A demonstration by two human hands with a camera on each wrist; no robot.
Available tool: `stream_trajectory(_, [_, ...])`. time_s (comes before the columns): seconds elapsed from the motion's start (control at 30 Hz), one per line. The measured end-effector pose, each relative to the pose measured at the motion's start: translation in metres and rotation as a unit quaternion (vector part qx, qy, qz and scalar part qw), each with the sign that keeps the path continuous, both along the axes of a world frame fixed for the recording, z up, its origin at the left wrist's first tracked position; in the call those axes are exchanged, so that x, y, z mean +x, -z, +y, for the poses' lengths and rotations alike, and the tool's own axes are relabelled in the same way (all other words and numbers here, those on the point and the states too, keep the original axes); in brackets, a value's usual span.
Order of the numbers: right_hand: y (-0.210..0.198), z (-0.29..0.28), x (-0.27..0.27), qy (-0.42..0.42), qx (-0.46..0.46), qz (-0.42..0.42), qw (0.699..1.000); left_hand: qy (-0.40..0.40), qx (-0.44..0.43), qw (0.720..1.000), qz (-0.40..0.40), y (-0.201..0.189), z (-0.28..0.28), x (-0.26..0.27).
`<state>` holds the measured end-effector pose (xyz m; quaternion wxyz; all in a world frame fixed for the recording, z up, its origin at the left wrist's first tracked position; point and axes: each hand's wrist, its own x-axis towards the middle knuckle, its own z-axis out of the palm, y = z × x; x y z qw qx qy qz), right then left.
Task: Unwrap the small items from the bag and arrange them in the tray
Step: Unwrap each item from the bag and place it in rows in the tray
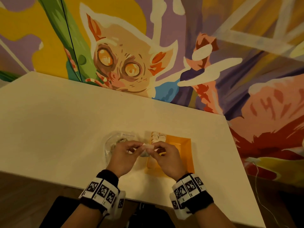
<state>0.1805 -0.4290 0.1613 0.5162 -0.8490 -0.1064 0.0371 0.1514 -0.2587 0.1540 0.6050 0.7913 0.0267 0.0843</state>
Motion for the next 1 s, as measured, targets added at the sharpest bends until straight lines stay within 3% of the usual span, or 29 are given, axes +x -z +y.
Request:
stream_trajectory(0.37, [0.023, 0.001, 0.013, -0.033, 0.015, 0.077, 0.996, -0.055, -0.062, 0.996, 0.040, 0.022, -0.004, 0.010])
stream_trajectory(0.53, [0.037, -0.023, 0.045, 0.062, -0.076, 0.105, 0.990, -0.030, -0.055, 0.983, 0.172, 0.046, -0.010, 0.015])
stream_trajectory(0.67, [0.056, -0.038, 0.072, 0.102, -0.207, 0.168, 0.958, 0.044, 0.019, 0.971, 0.235, 0.059, -0.023, 0.019])
stream_trajectory(0.8, [0.064, -0.035, 0.087, 0.081, -0.302, 0.253, 0.916, 0.082, 0.138, 0.951, 0.262, 0.067, -0.035, 0.024])
stream_trajectory(1.0, [0.073, -0.028, 0.103, 0.101, -0.329, 0.303, 0.889, 0.110, 0.161, 0.950, 0.246, 0.073, -0.039, 0.029])
